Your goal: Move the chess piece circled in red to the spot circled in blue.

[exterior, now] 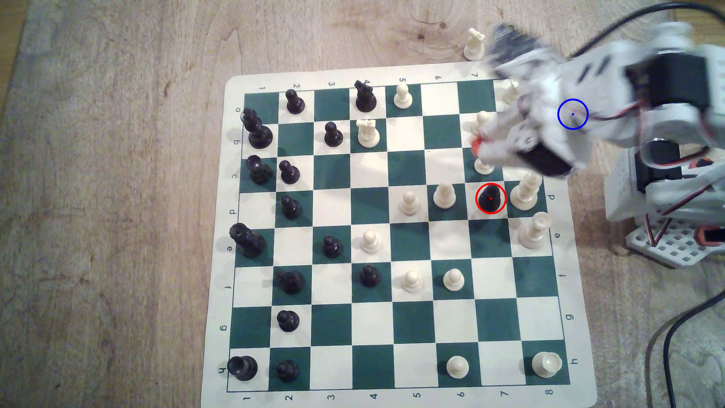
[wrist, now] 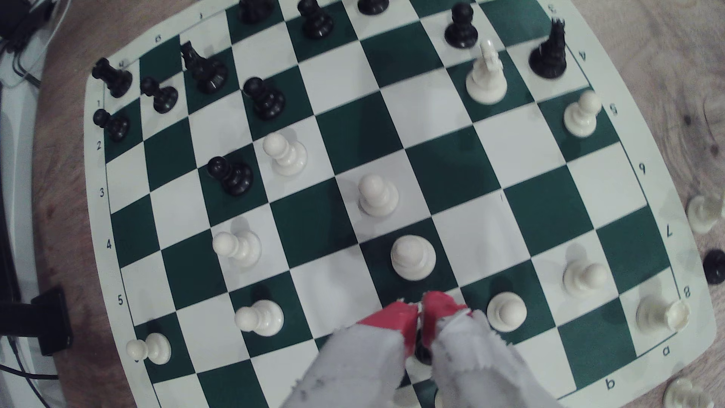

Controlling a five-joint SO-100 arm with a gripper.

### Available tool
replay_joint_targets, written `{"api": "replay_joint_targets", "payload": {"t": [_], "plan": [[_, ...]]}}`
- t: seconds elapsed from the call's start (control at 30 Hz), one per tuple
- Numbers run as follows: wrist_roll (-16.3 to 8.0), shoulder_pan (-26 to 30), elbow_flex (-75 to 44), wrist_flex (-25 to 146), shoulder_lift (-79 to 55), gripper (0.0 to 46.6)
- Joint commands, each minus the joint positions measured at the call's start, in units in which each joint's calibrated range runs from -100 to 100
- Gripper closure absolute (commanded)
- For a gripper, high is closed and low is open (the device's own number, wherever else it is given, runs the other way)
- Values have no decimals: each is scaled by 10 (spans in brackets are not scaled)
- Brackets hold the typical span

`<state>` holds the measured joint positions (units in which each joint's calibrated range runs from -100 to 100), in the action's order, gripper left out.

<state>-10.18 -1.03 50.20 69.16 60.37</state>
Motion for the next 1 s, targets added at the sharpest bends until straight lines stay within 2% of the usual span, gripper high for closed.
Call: {"api": "replay_joint_targets", "payload": {"t": [0.0,0.07,0.2,0.23,0.33,0.43,0.53,0.8,0.97], "plan": [[-35,8,-57,23,-42,446],[-48,9,-55,32,-51,418],[-46,21,-46,52,-57,392],[-34,29,-33,52,-61,389],[-20,31,-26,52,-81,376],[9,21,-25,51,-115,343],[26,8,-23,42,-149,311],[31,1,-20,27,-193,285],[31,1,-3,24,-208,290]]}}
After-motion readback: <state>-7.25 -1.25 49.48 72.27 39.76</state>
